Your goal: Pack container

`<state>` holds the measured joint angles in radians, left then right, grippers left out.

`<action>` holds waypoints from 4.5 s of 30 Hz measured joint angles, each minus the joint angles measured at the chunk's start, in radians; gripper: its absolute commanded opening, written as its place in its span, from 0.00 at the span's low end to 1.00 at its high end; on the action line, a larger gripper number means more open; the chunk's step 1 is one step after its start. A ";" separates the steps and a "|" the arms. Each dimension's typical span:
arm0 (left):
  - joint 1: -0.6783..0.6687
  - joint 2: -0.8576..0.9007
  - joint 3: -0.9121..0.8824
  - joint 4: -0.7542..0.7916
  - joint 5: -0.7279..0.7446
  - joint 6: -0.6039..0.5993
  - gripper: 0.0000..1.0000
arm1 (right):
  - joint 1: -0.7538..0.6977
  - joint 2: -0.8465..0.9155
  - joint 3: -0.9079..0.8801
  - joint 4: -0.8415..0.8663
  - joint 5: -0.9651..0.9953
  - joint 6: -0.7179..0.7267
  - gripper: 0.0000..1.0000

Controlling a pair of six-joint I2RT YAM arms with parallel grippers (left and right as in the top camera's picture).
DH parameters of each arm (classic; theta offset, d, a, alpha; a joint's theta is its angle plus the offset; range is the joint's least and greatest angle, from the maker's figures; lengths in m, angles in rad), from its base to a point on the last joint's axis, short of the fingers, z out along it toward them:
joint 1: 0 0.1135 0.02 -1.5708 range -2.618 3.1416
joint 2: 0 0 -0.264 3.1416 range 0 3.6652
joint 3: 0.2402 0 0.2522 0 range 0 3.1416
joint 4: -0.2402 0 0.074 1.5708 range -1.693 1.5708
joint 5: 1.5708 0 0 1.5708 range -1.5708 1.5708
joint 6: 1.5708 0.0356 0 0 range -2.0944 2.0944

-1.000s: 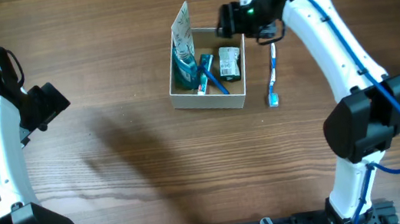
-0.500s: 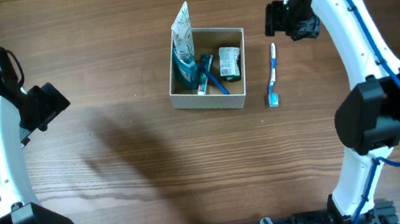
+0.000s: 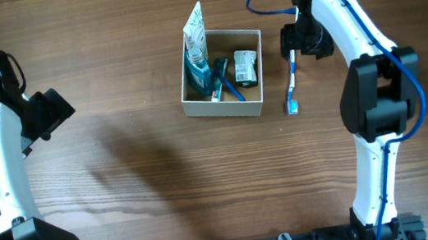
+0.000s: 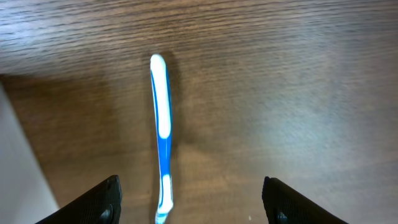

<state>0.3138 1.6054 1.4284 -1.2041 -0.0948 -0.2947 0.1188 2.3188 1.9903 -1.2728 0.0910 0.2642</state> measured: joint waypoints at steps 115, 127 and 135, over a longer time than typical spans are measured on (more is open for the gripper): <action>0.000 0.000 0.000 0.000 0.000 0.000 1.00 | 0.183 -0.299 0.016 0.071 -0.160 0.592 1.00; 0.000 0.000 0.000 0.000 0.000 0.000 1.00 | 0.076 -0.662 0.013 -0.053 0.198 0.203 1.00; 0.000 0.000 0.000 0.000 0.000 0.000 1.00 | 0.016 -0.702 0.013 -0.208 0.232 0.161 1.00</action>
<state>0.3138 1.6054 1.4284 -1.2041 -0.0948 -0.2951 0.1345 1.6169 2.0037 -1.4803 0.3233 0.4252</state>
